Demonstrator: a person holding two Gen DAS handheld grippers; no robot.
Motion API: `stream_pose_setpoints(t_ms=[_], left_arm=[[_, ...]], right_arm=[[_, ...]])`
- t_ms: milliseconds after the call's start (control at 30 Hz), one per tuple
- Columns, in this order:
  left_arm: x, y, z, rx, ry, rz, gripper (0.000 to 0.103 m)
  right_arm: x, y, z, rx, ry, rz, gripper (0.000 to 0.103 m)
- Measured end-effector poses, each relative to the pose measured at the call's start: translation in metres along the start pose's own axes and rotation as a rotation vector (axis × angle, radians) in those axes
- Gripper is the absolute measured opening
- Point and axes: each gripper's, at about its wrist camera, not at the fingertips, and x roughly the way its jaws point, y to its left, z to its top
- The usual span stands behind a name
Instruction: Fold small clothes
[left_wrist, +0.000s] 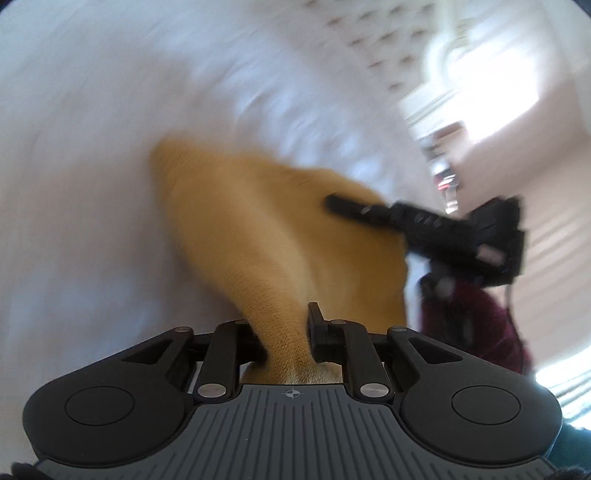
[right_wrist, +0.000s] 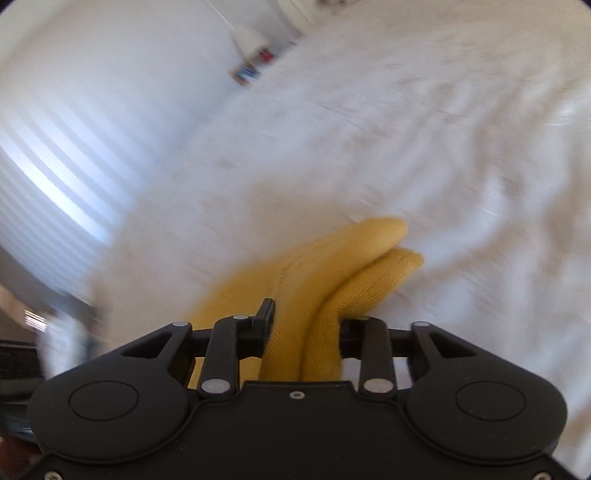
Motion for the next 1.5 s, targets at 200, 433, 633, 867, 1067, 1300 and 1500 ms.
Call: stream_pose_setpoints(t_ms=[200,433,633,867,1067,1300,1500], left_arm=[[0.017,0.033,-0.035,-0.108,-0.055,0.031,0.023],[0.025,0.029,-0.029,-0.090,-0.077,0.035,0.028],[0.019,0.029,-0.045,-0.084,-0.091,0.009,0.035],[-0.008,0.022,-0.049,-0.091,-0.052,-0.088,0.035],[-0.008,0.021,-0.063,0.003,0.007,0.098,0.036],[-0.031,-0.026,-0.041,0.297,-0.222,0.287,0.067],[0.004,-0.046,-0.006,0.382,-0.325,0.420,0.074]], right_arm=[[-0.016,-0.032,-0.043,0.147,0.006,0.046,0.071],[-0.046,-0.037,-0.083,0.233,0.089,0.131,0.074],[-0.040,-0.024,-0.106,0.246,0.147,0.207,0.060],[-0.081,0.011,-0.090,0.052,0.127,0.122,0.027],[-0.081,-0.002,-0.090,0.016,0.261,-0.041,0.037],[-0.109,0.014,-0.064,-0.190,-0.008,-0.165,0.075],[-0.066,0.036,-0.051,-0.366,-0.126,-0.256,0.103]])
